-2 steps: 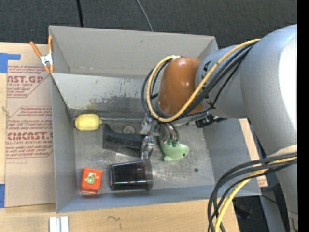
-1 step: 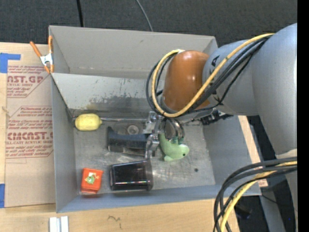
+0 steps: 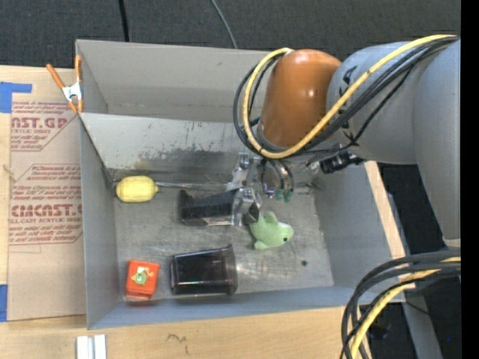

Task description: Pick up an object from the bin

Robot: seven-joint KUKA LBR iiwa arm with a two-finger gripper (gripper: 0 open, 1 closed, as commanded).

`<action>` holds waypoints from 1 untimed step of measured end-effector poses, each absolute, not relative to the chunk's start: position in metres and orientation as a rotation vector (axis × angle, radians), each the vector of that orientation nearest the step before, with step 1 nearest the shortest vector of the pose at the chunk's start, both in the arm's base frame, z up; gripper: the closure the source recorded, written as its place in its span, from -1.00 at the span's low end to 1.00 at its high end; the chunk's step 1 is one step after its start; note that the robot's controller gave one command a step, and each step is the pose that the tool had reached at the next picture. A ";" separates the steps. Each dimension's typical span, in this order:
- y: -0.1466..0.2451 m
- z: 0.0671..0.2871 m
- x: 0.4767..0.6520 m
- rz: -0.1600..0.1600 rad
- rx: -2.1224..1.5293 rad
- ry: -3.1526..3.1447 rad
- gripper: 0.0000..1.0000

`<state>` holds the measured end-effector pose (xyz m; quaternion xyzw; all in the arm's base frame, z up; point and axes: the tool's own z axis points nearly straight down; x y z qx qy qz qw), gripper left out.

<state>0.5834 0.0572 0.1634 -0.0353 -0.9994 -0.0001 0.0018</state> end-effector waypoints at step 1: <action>0.071 0.201 0.581 0.001 -0.139 -3.133 1.00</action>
Offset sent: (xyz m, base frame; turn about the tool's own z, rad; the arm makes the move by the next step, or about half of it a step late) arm 0.0021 0.0065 0.0705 0.0428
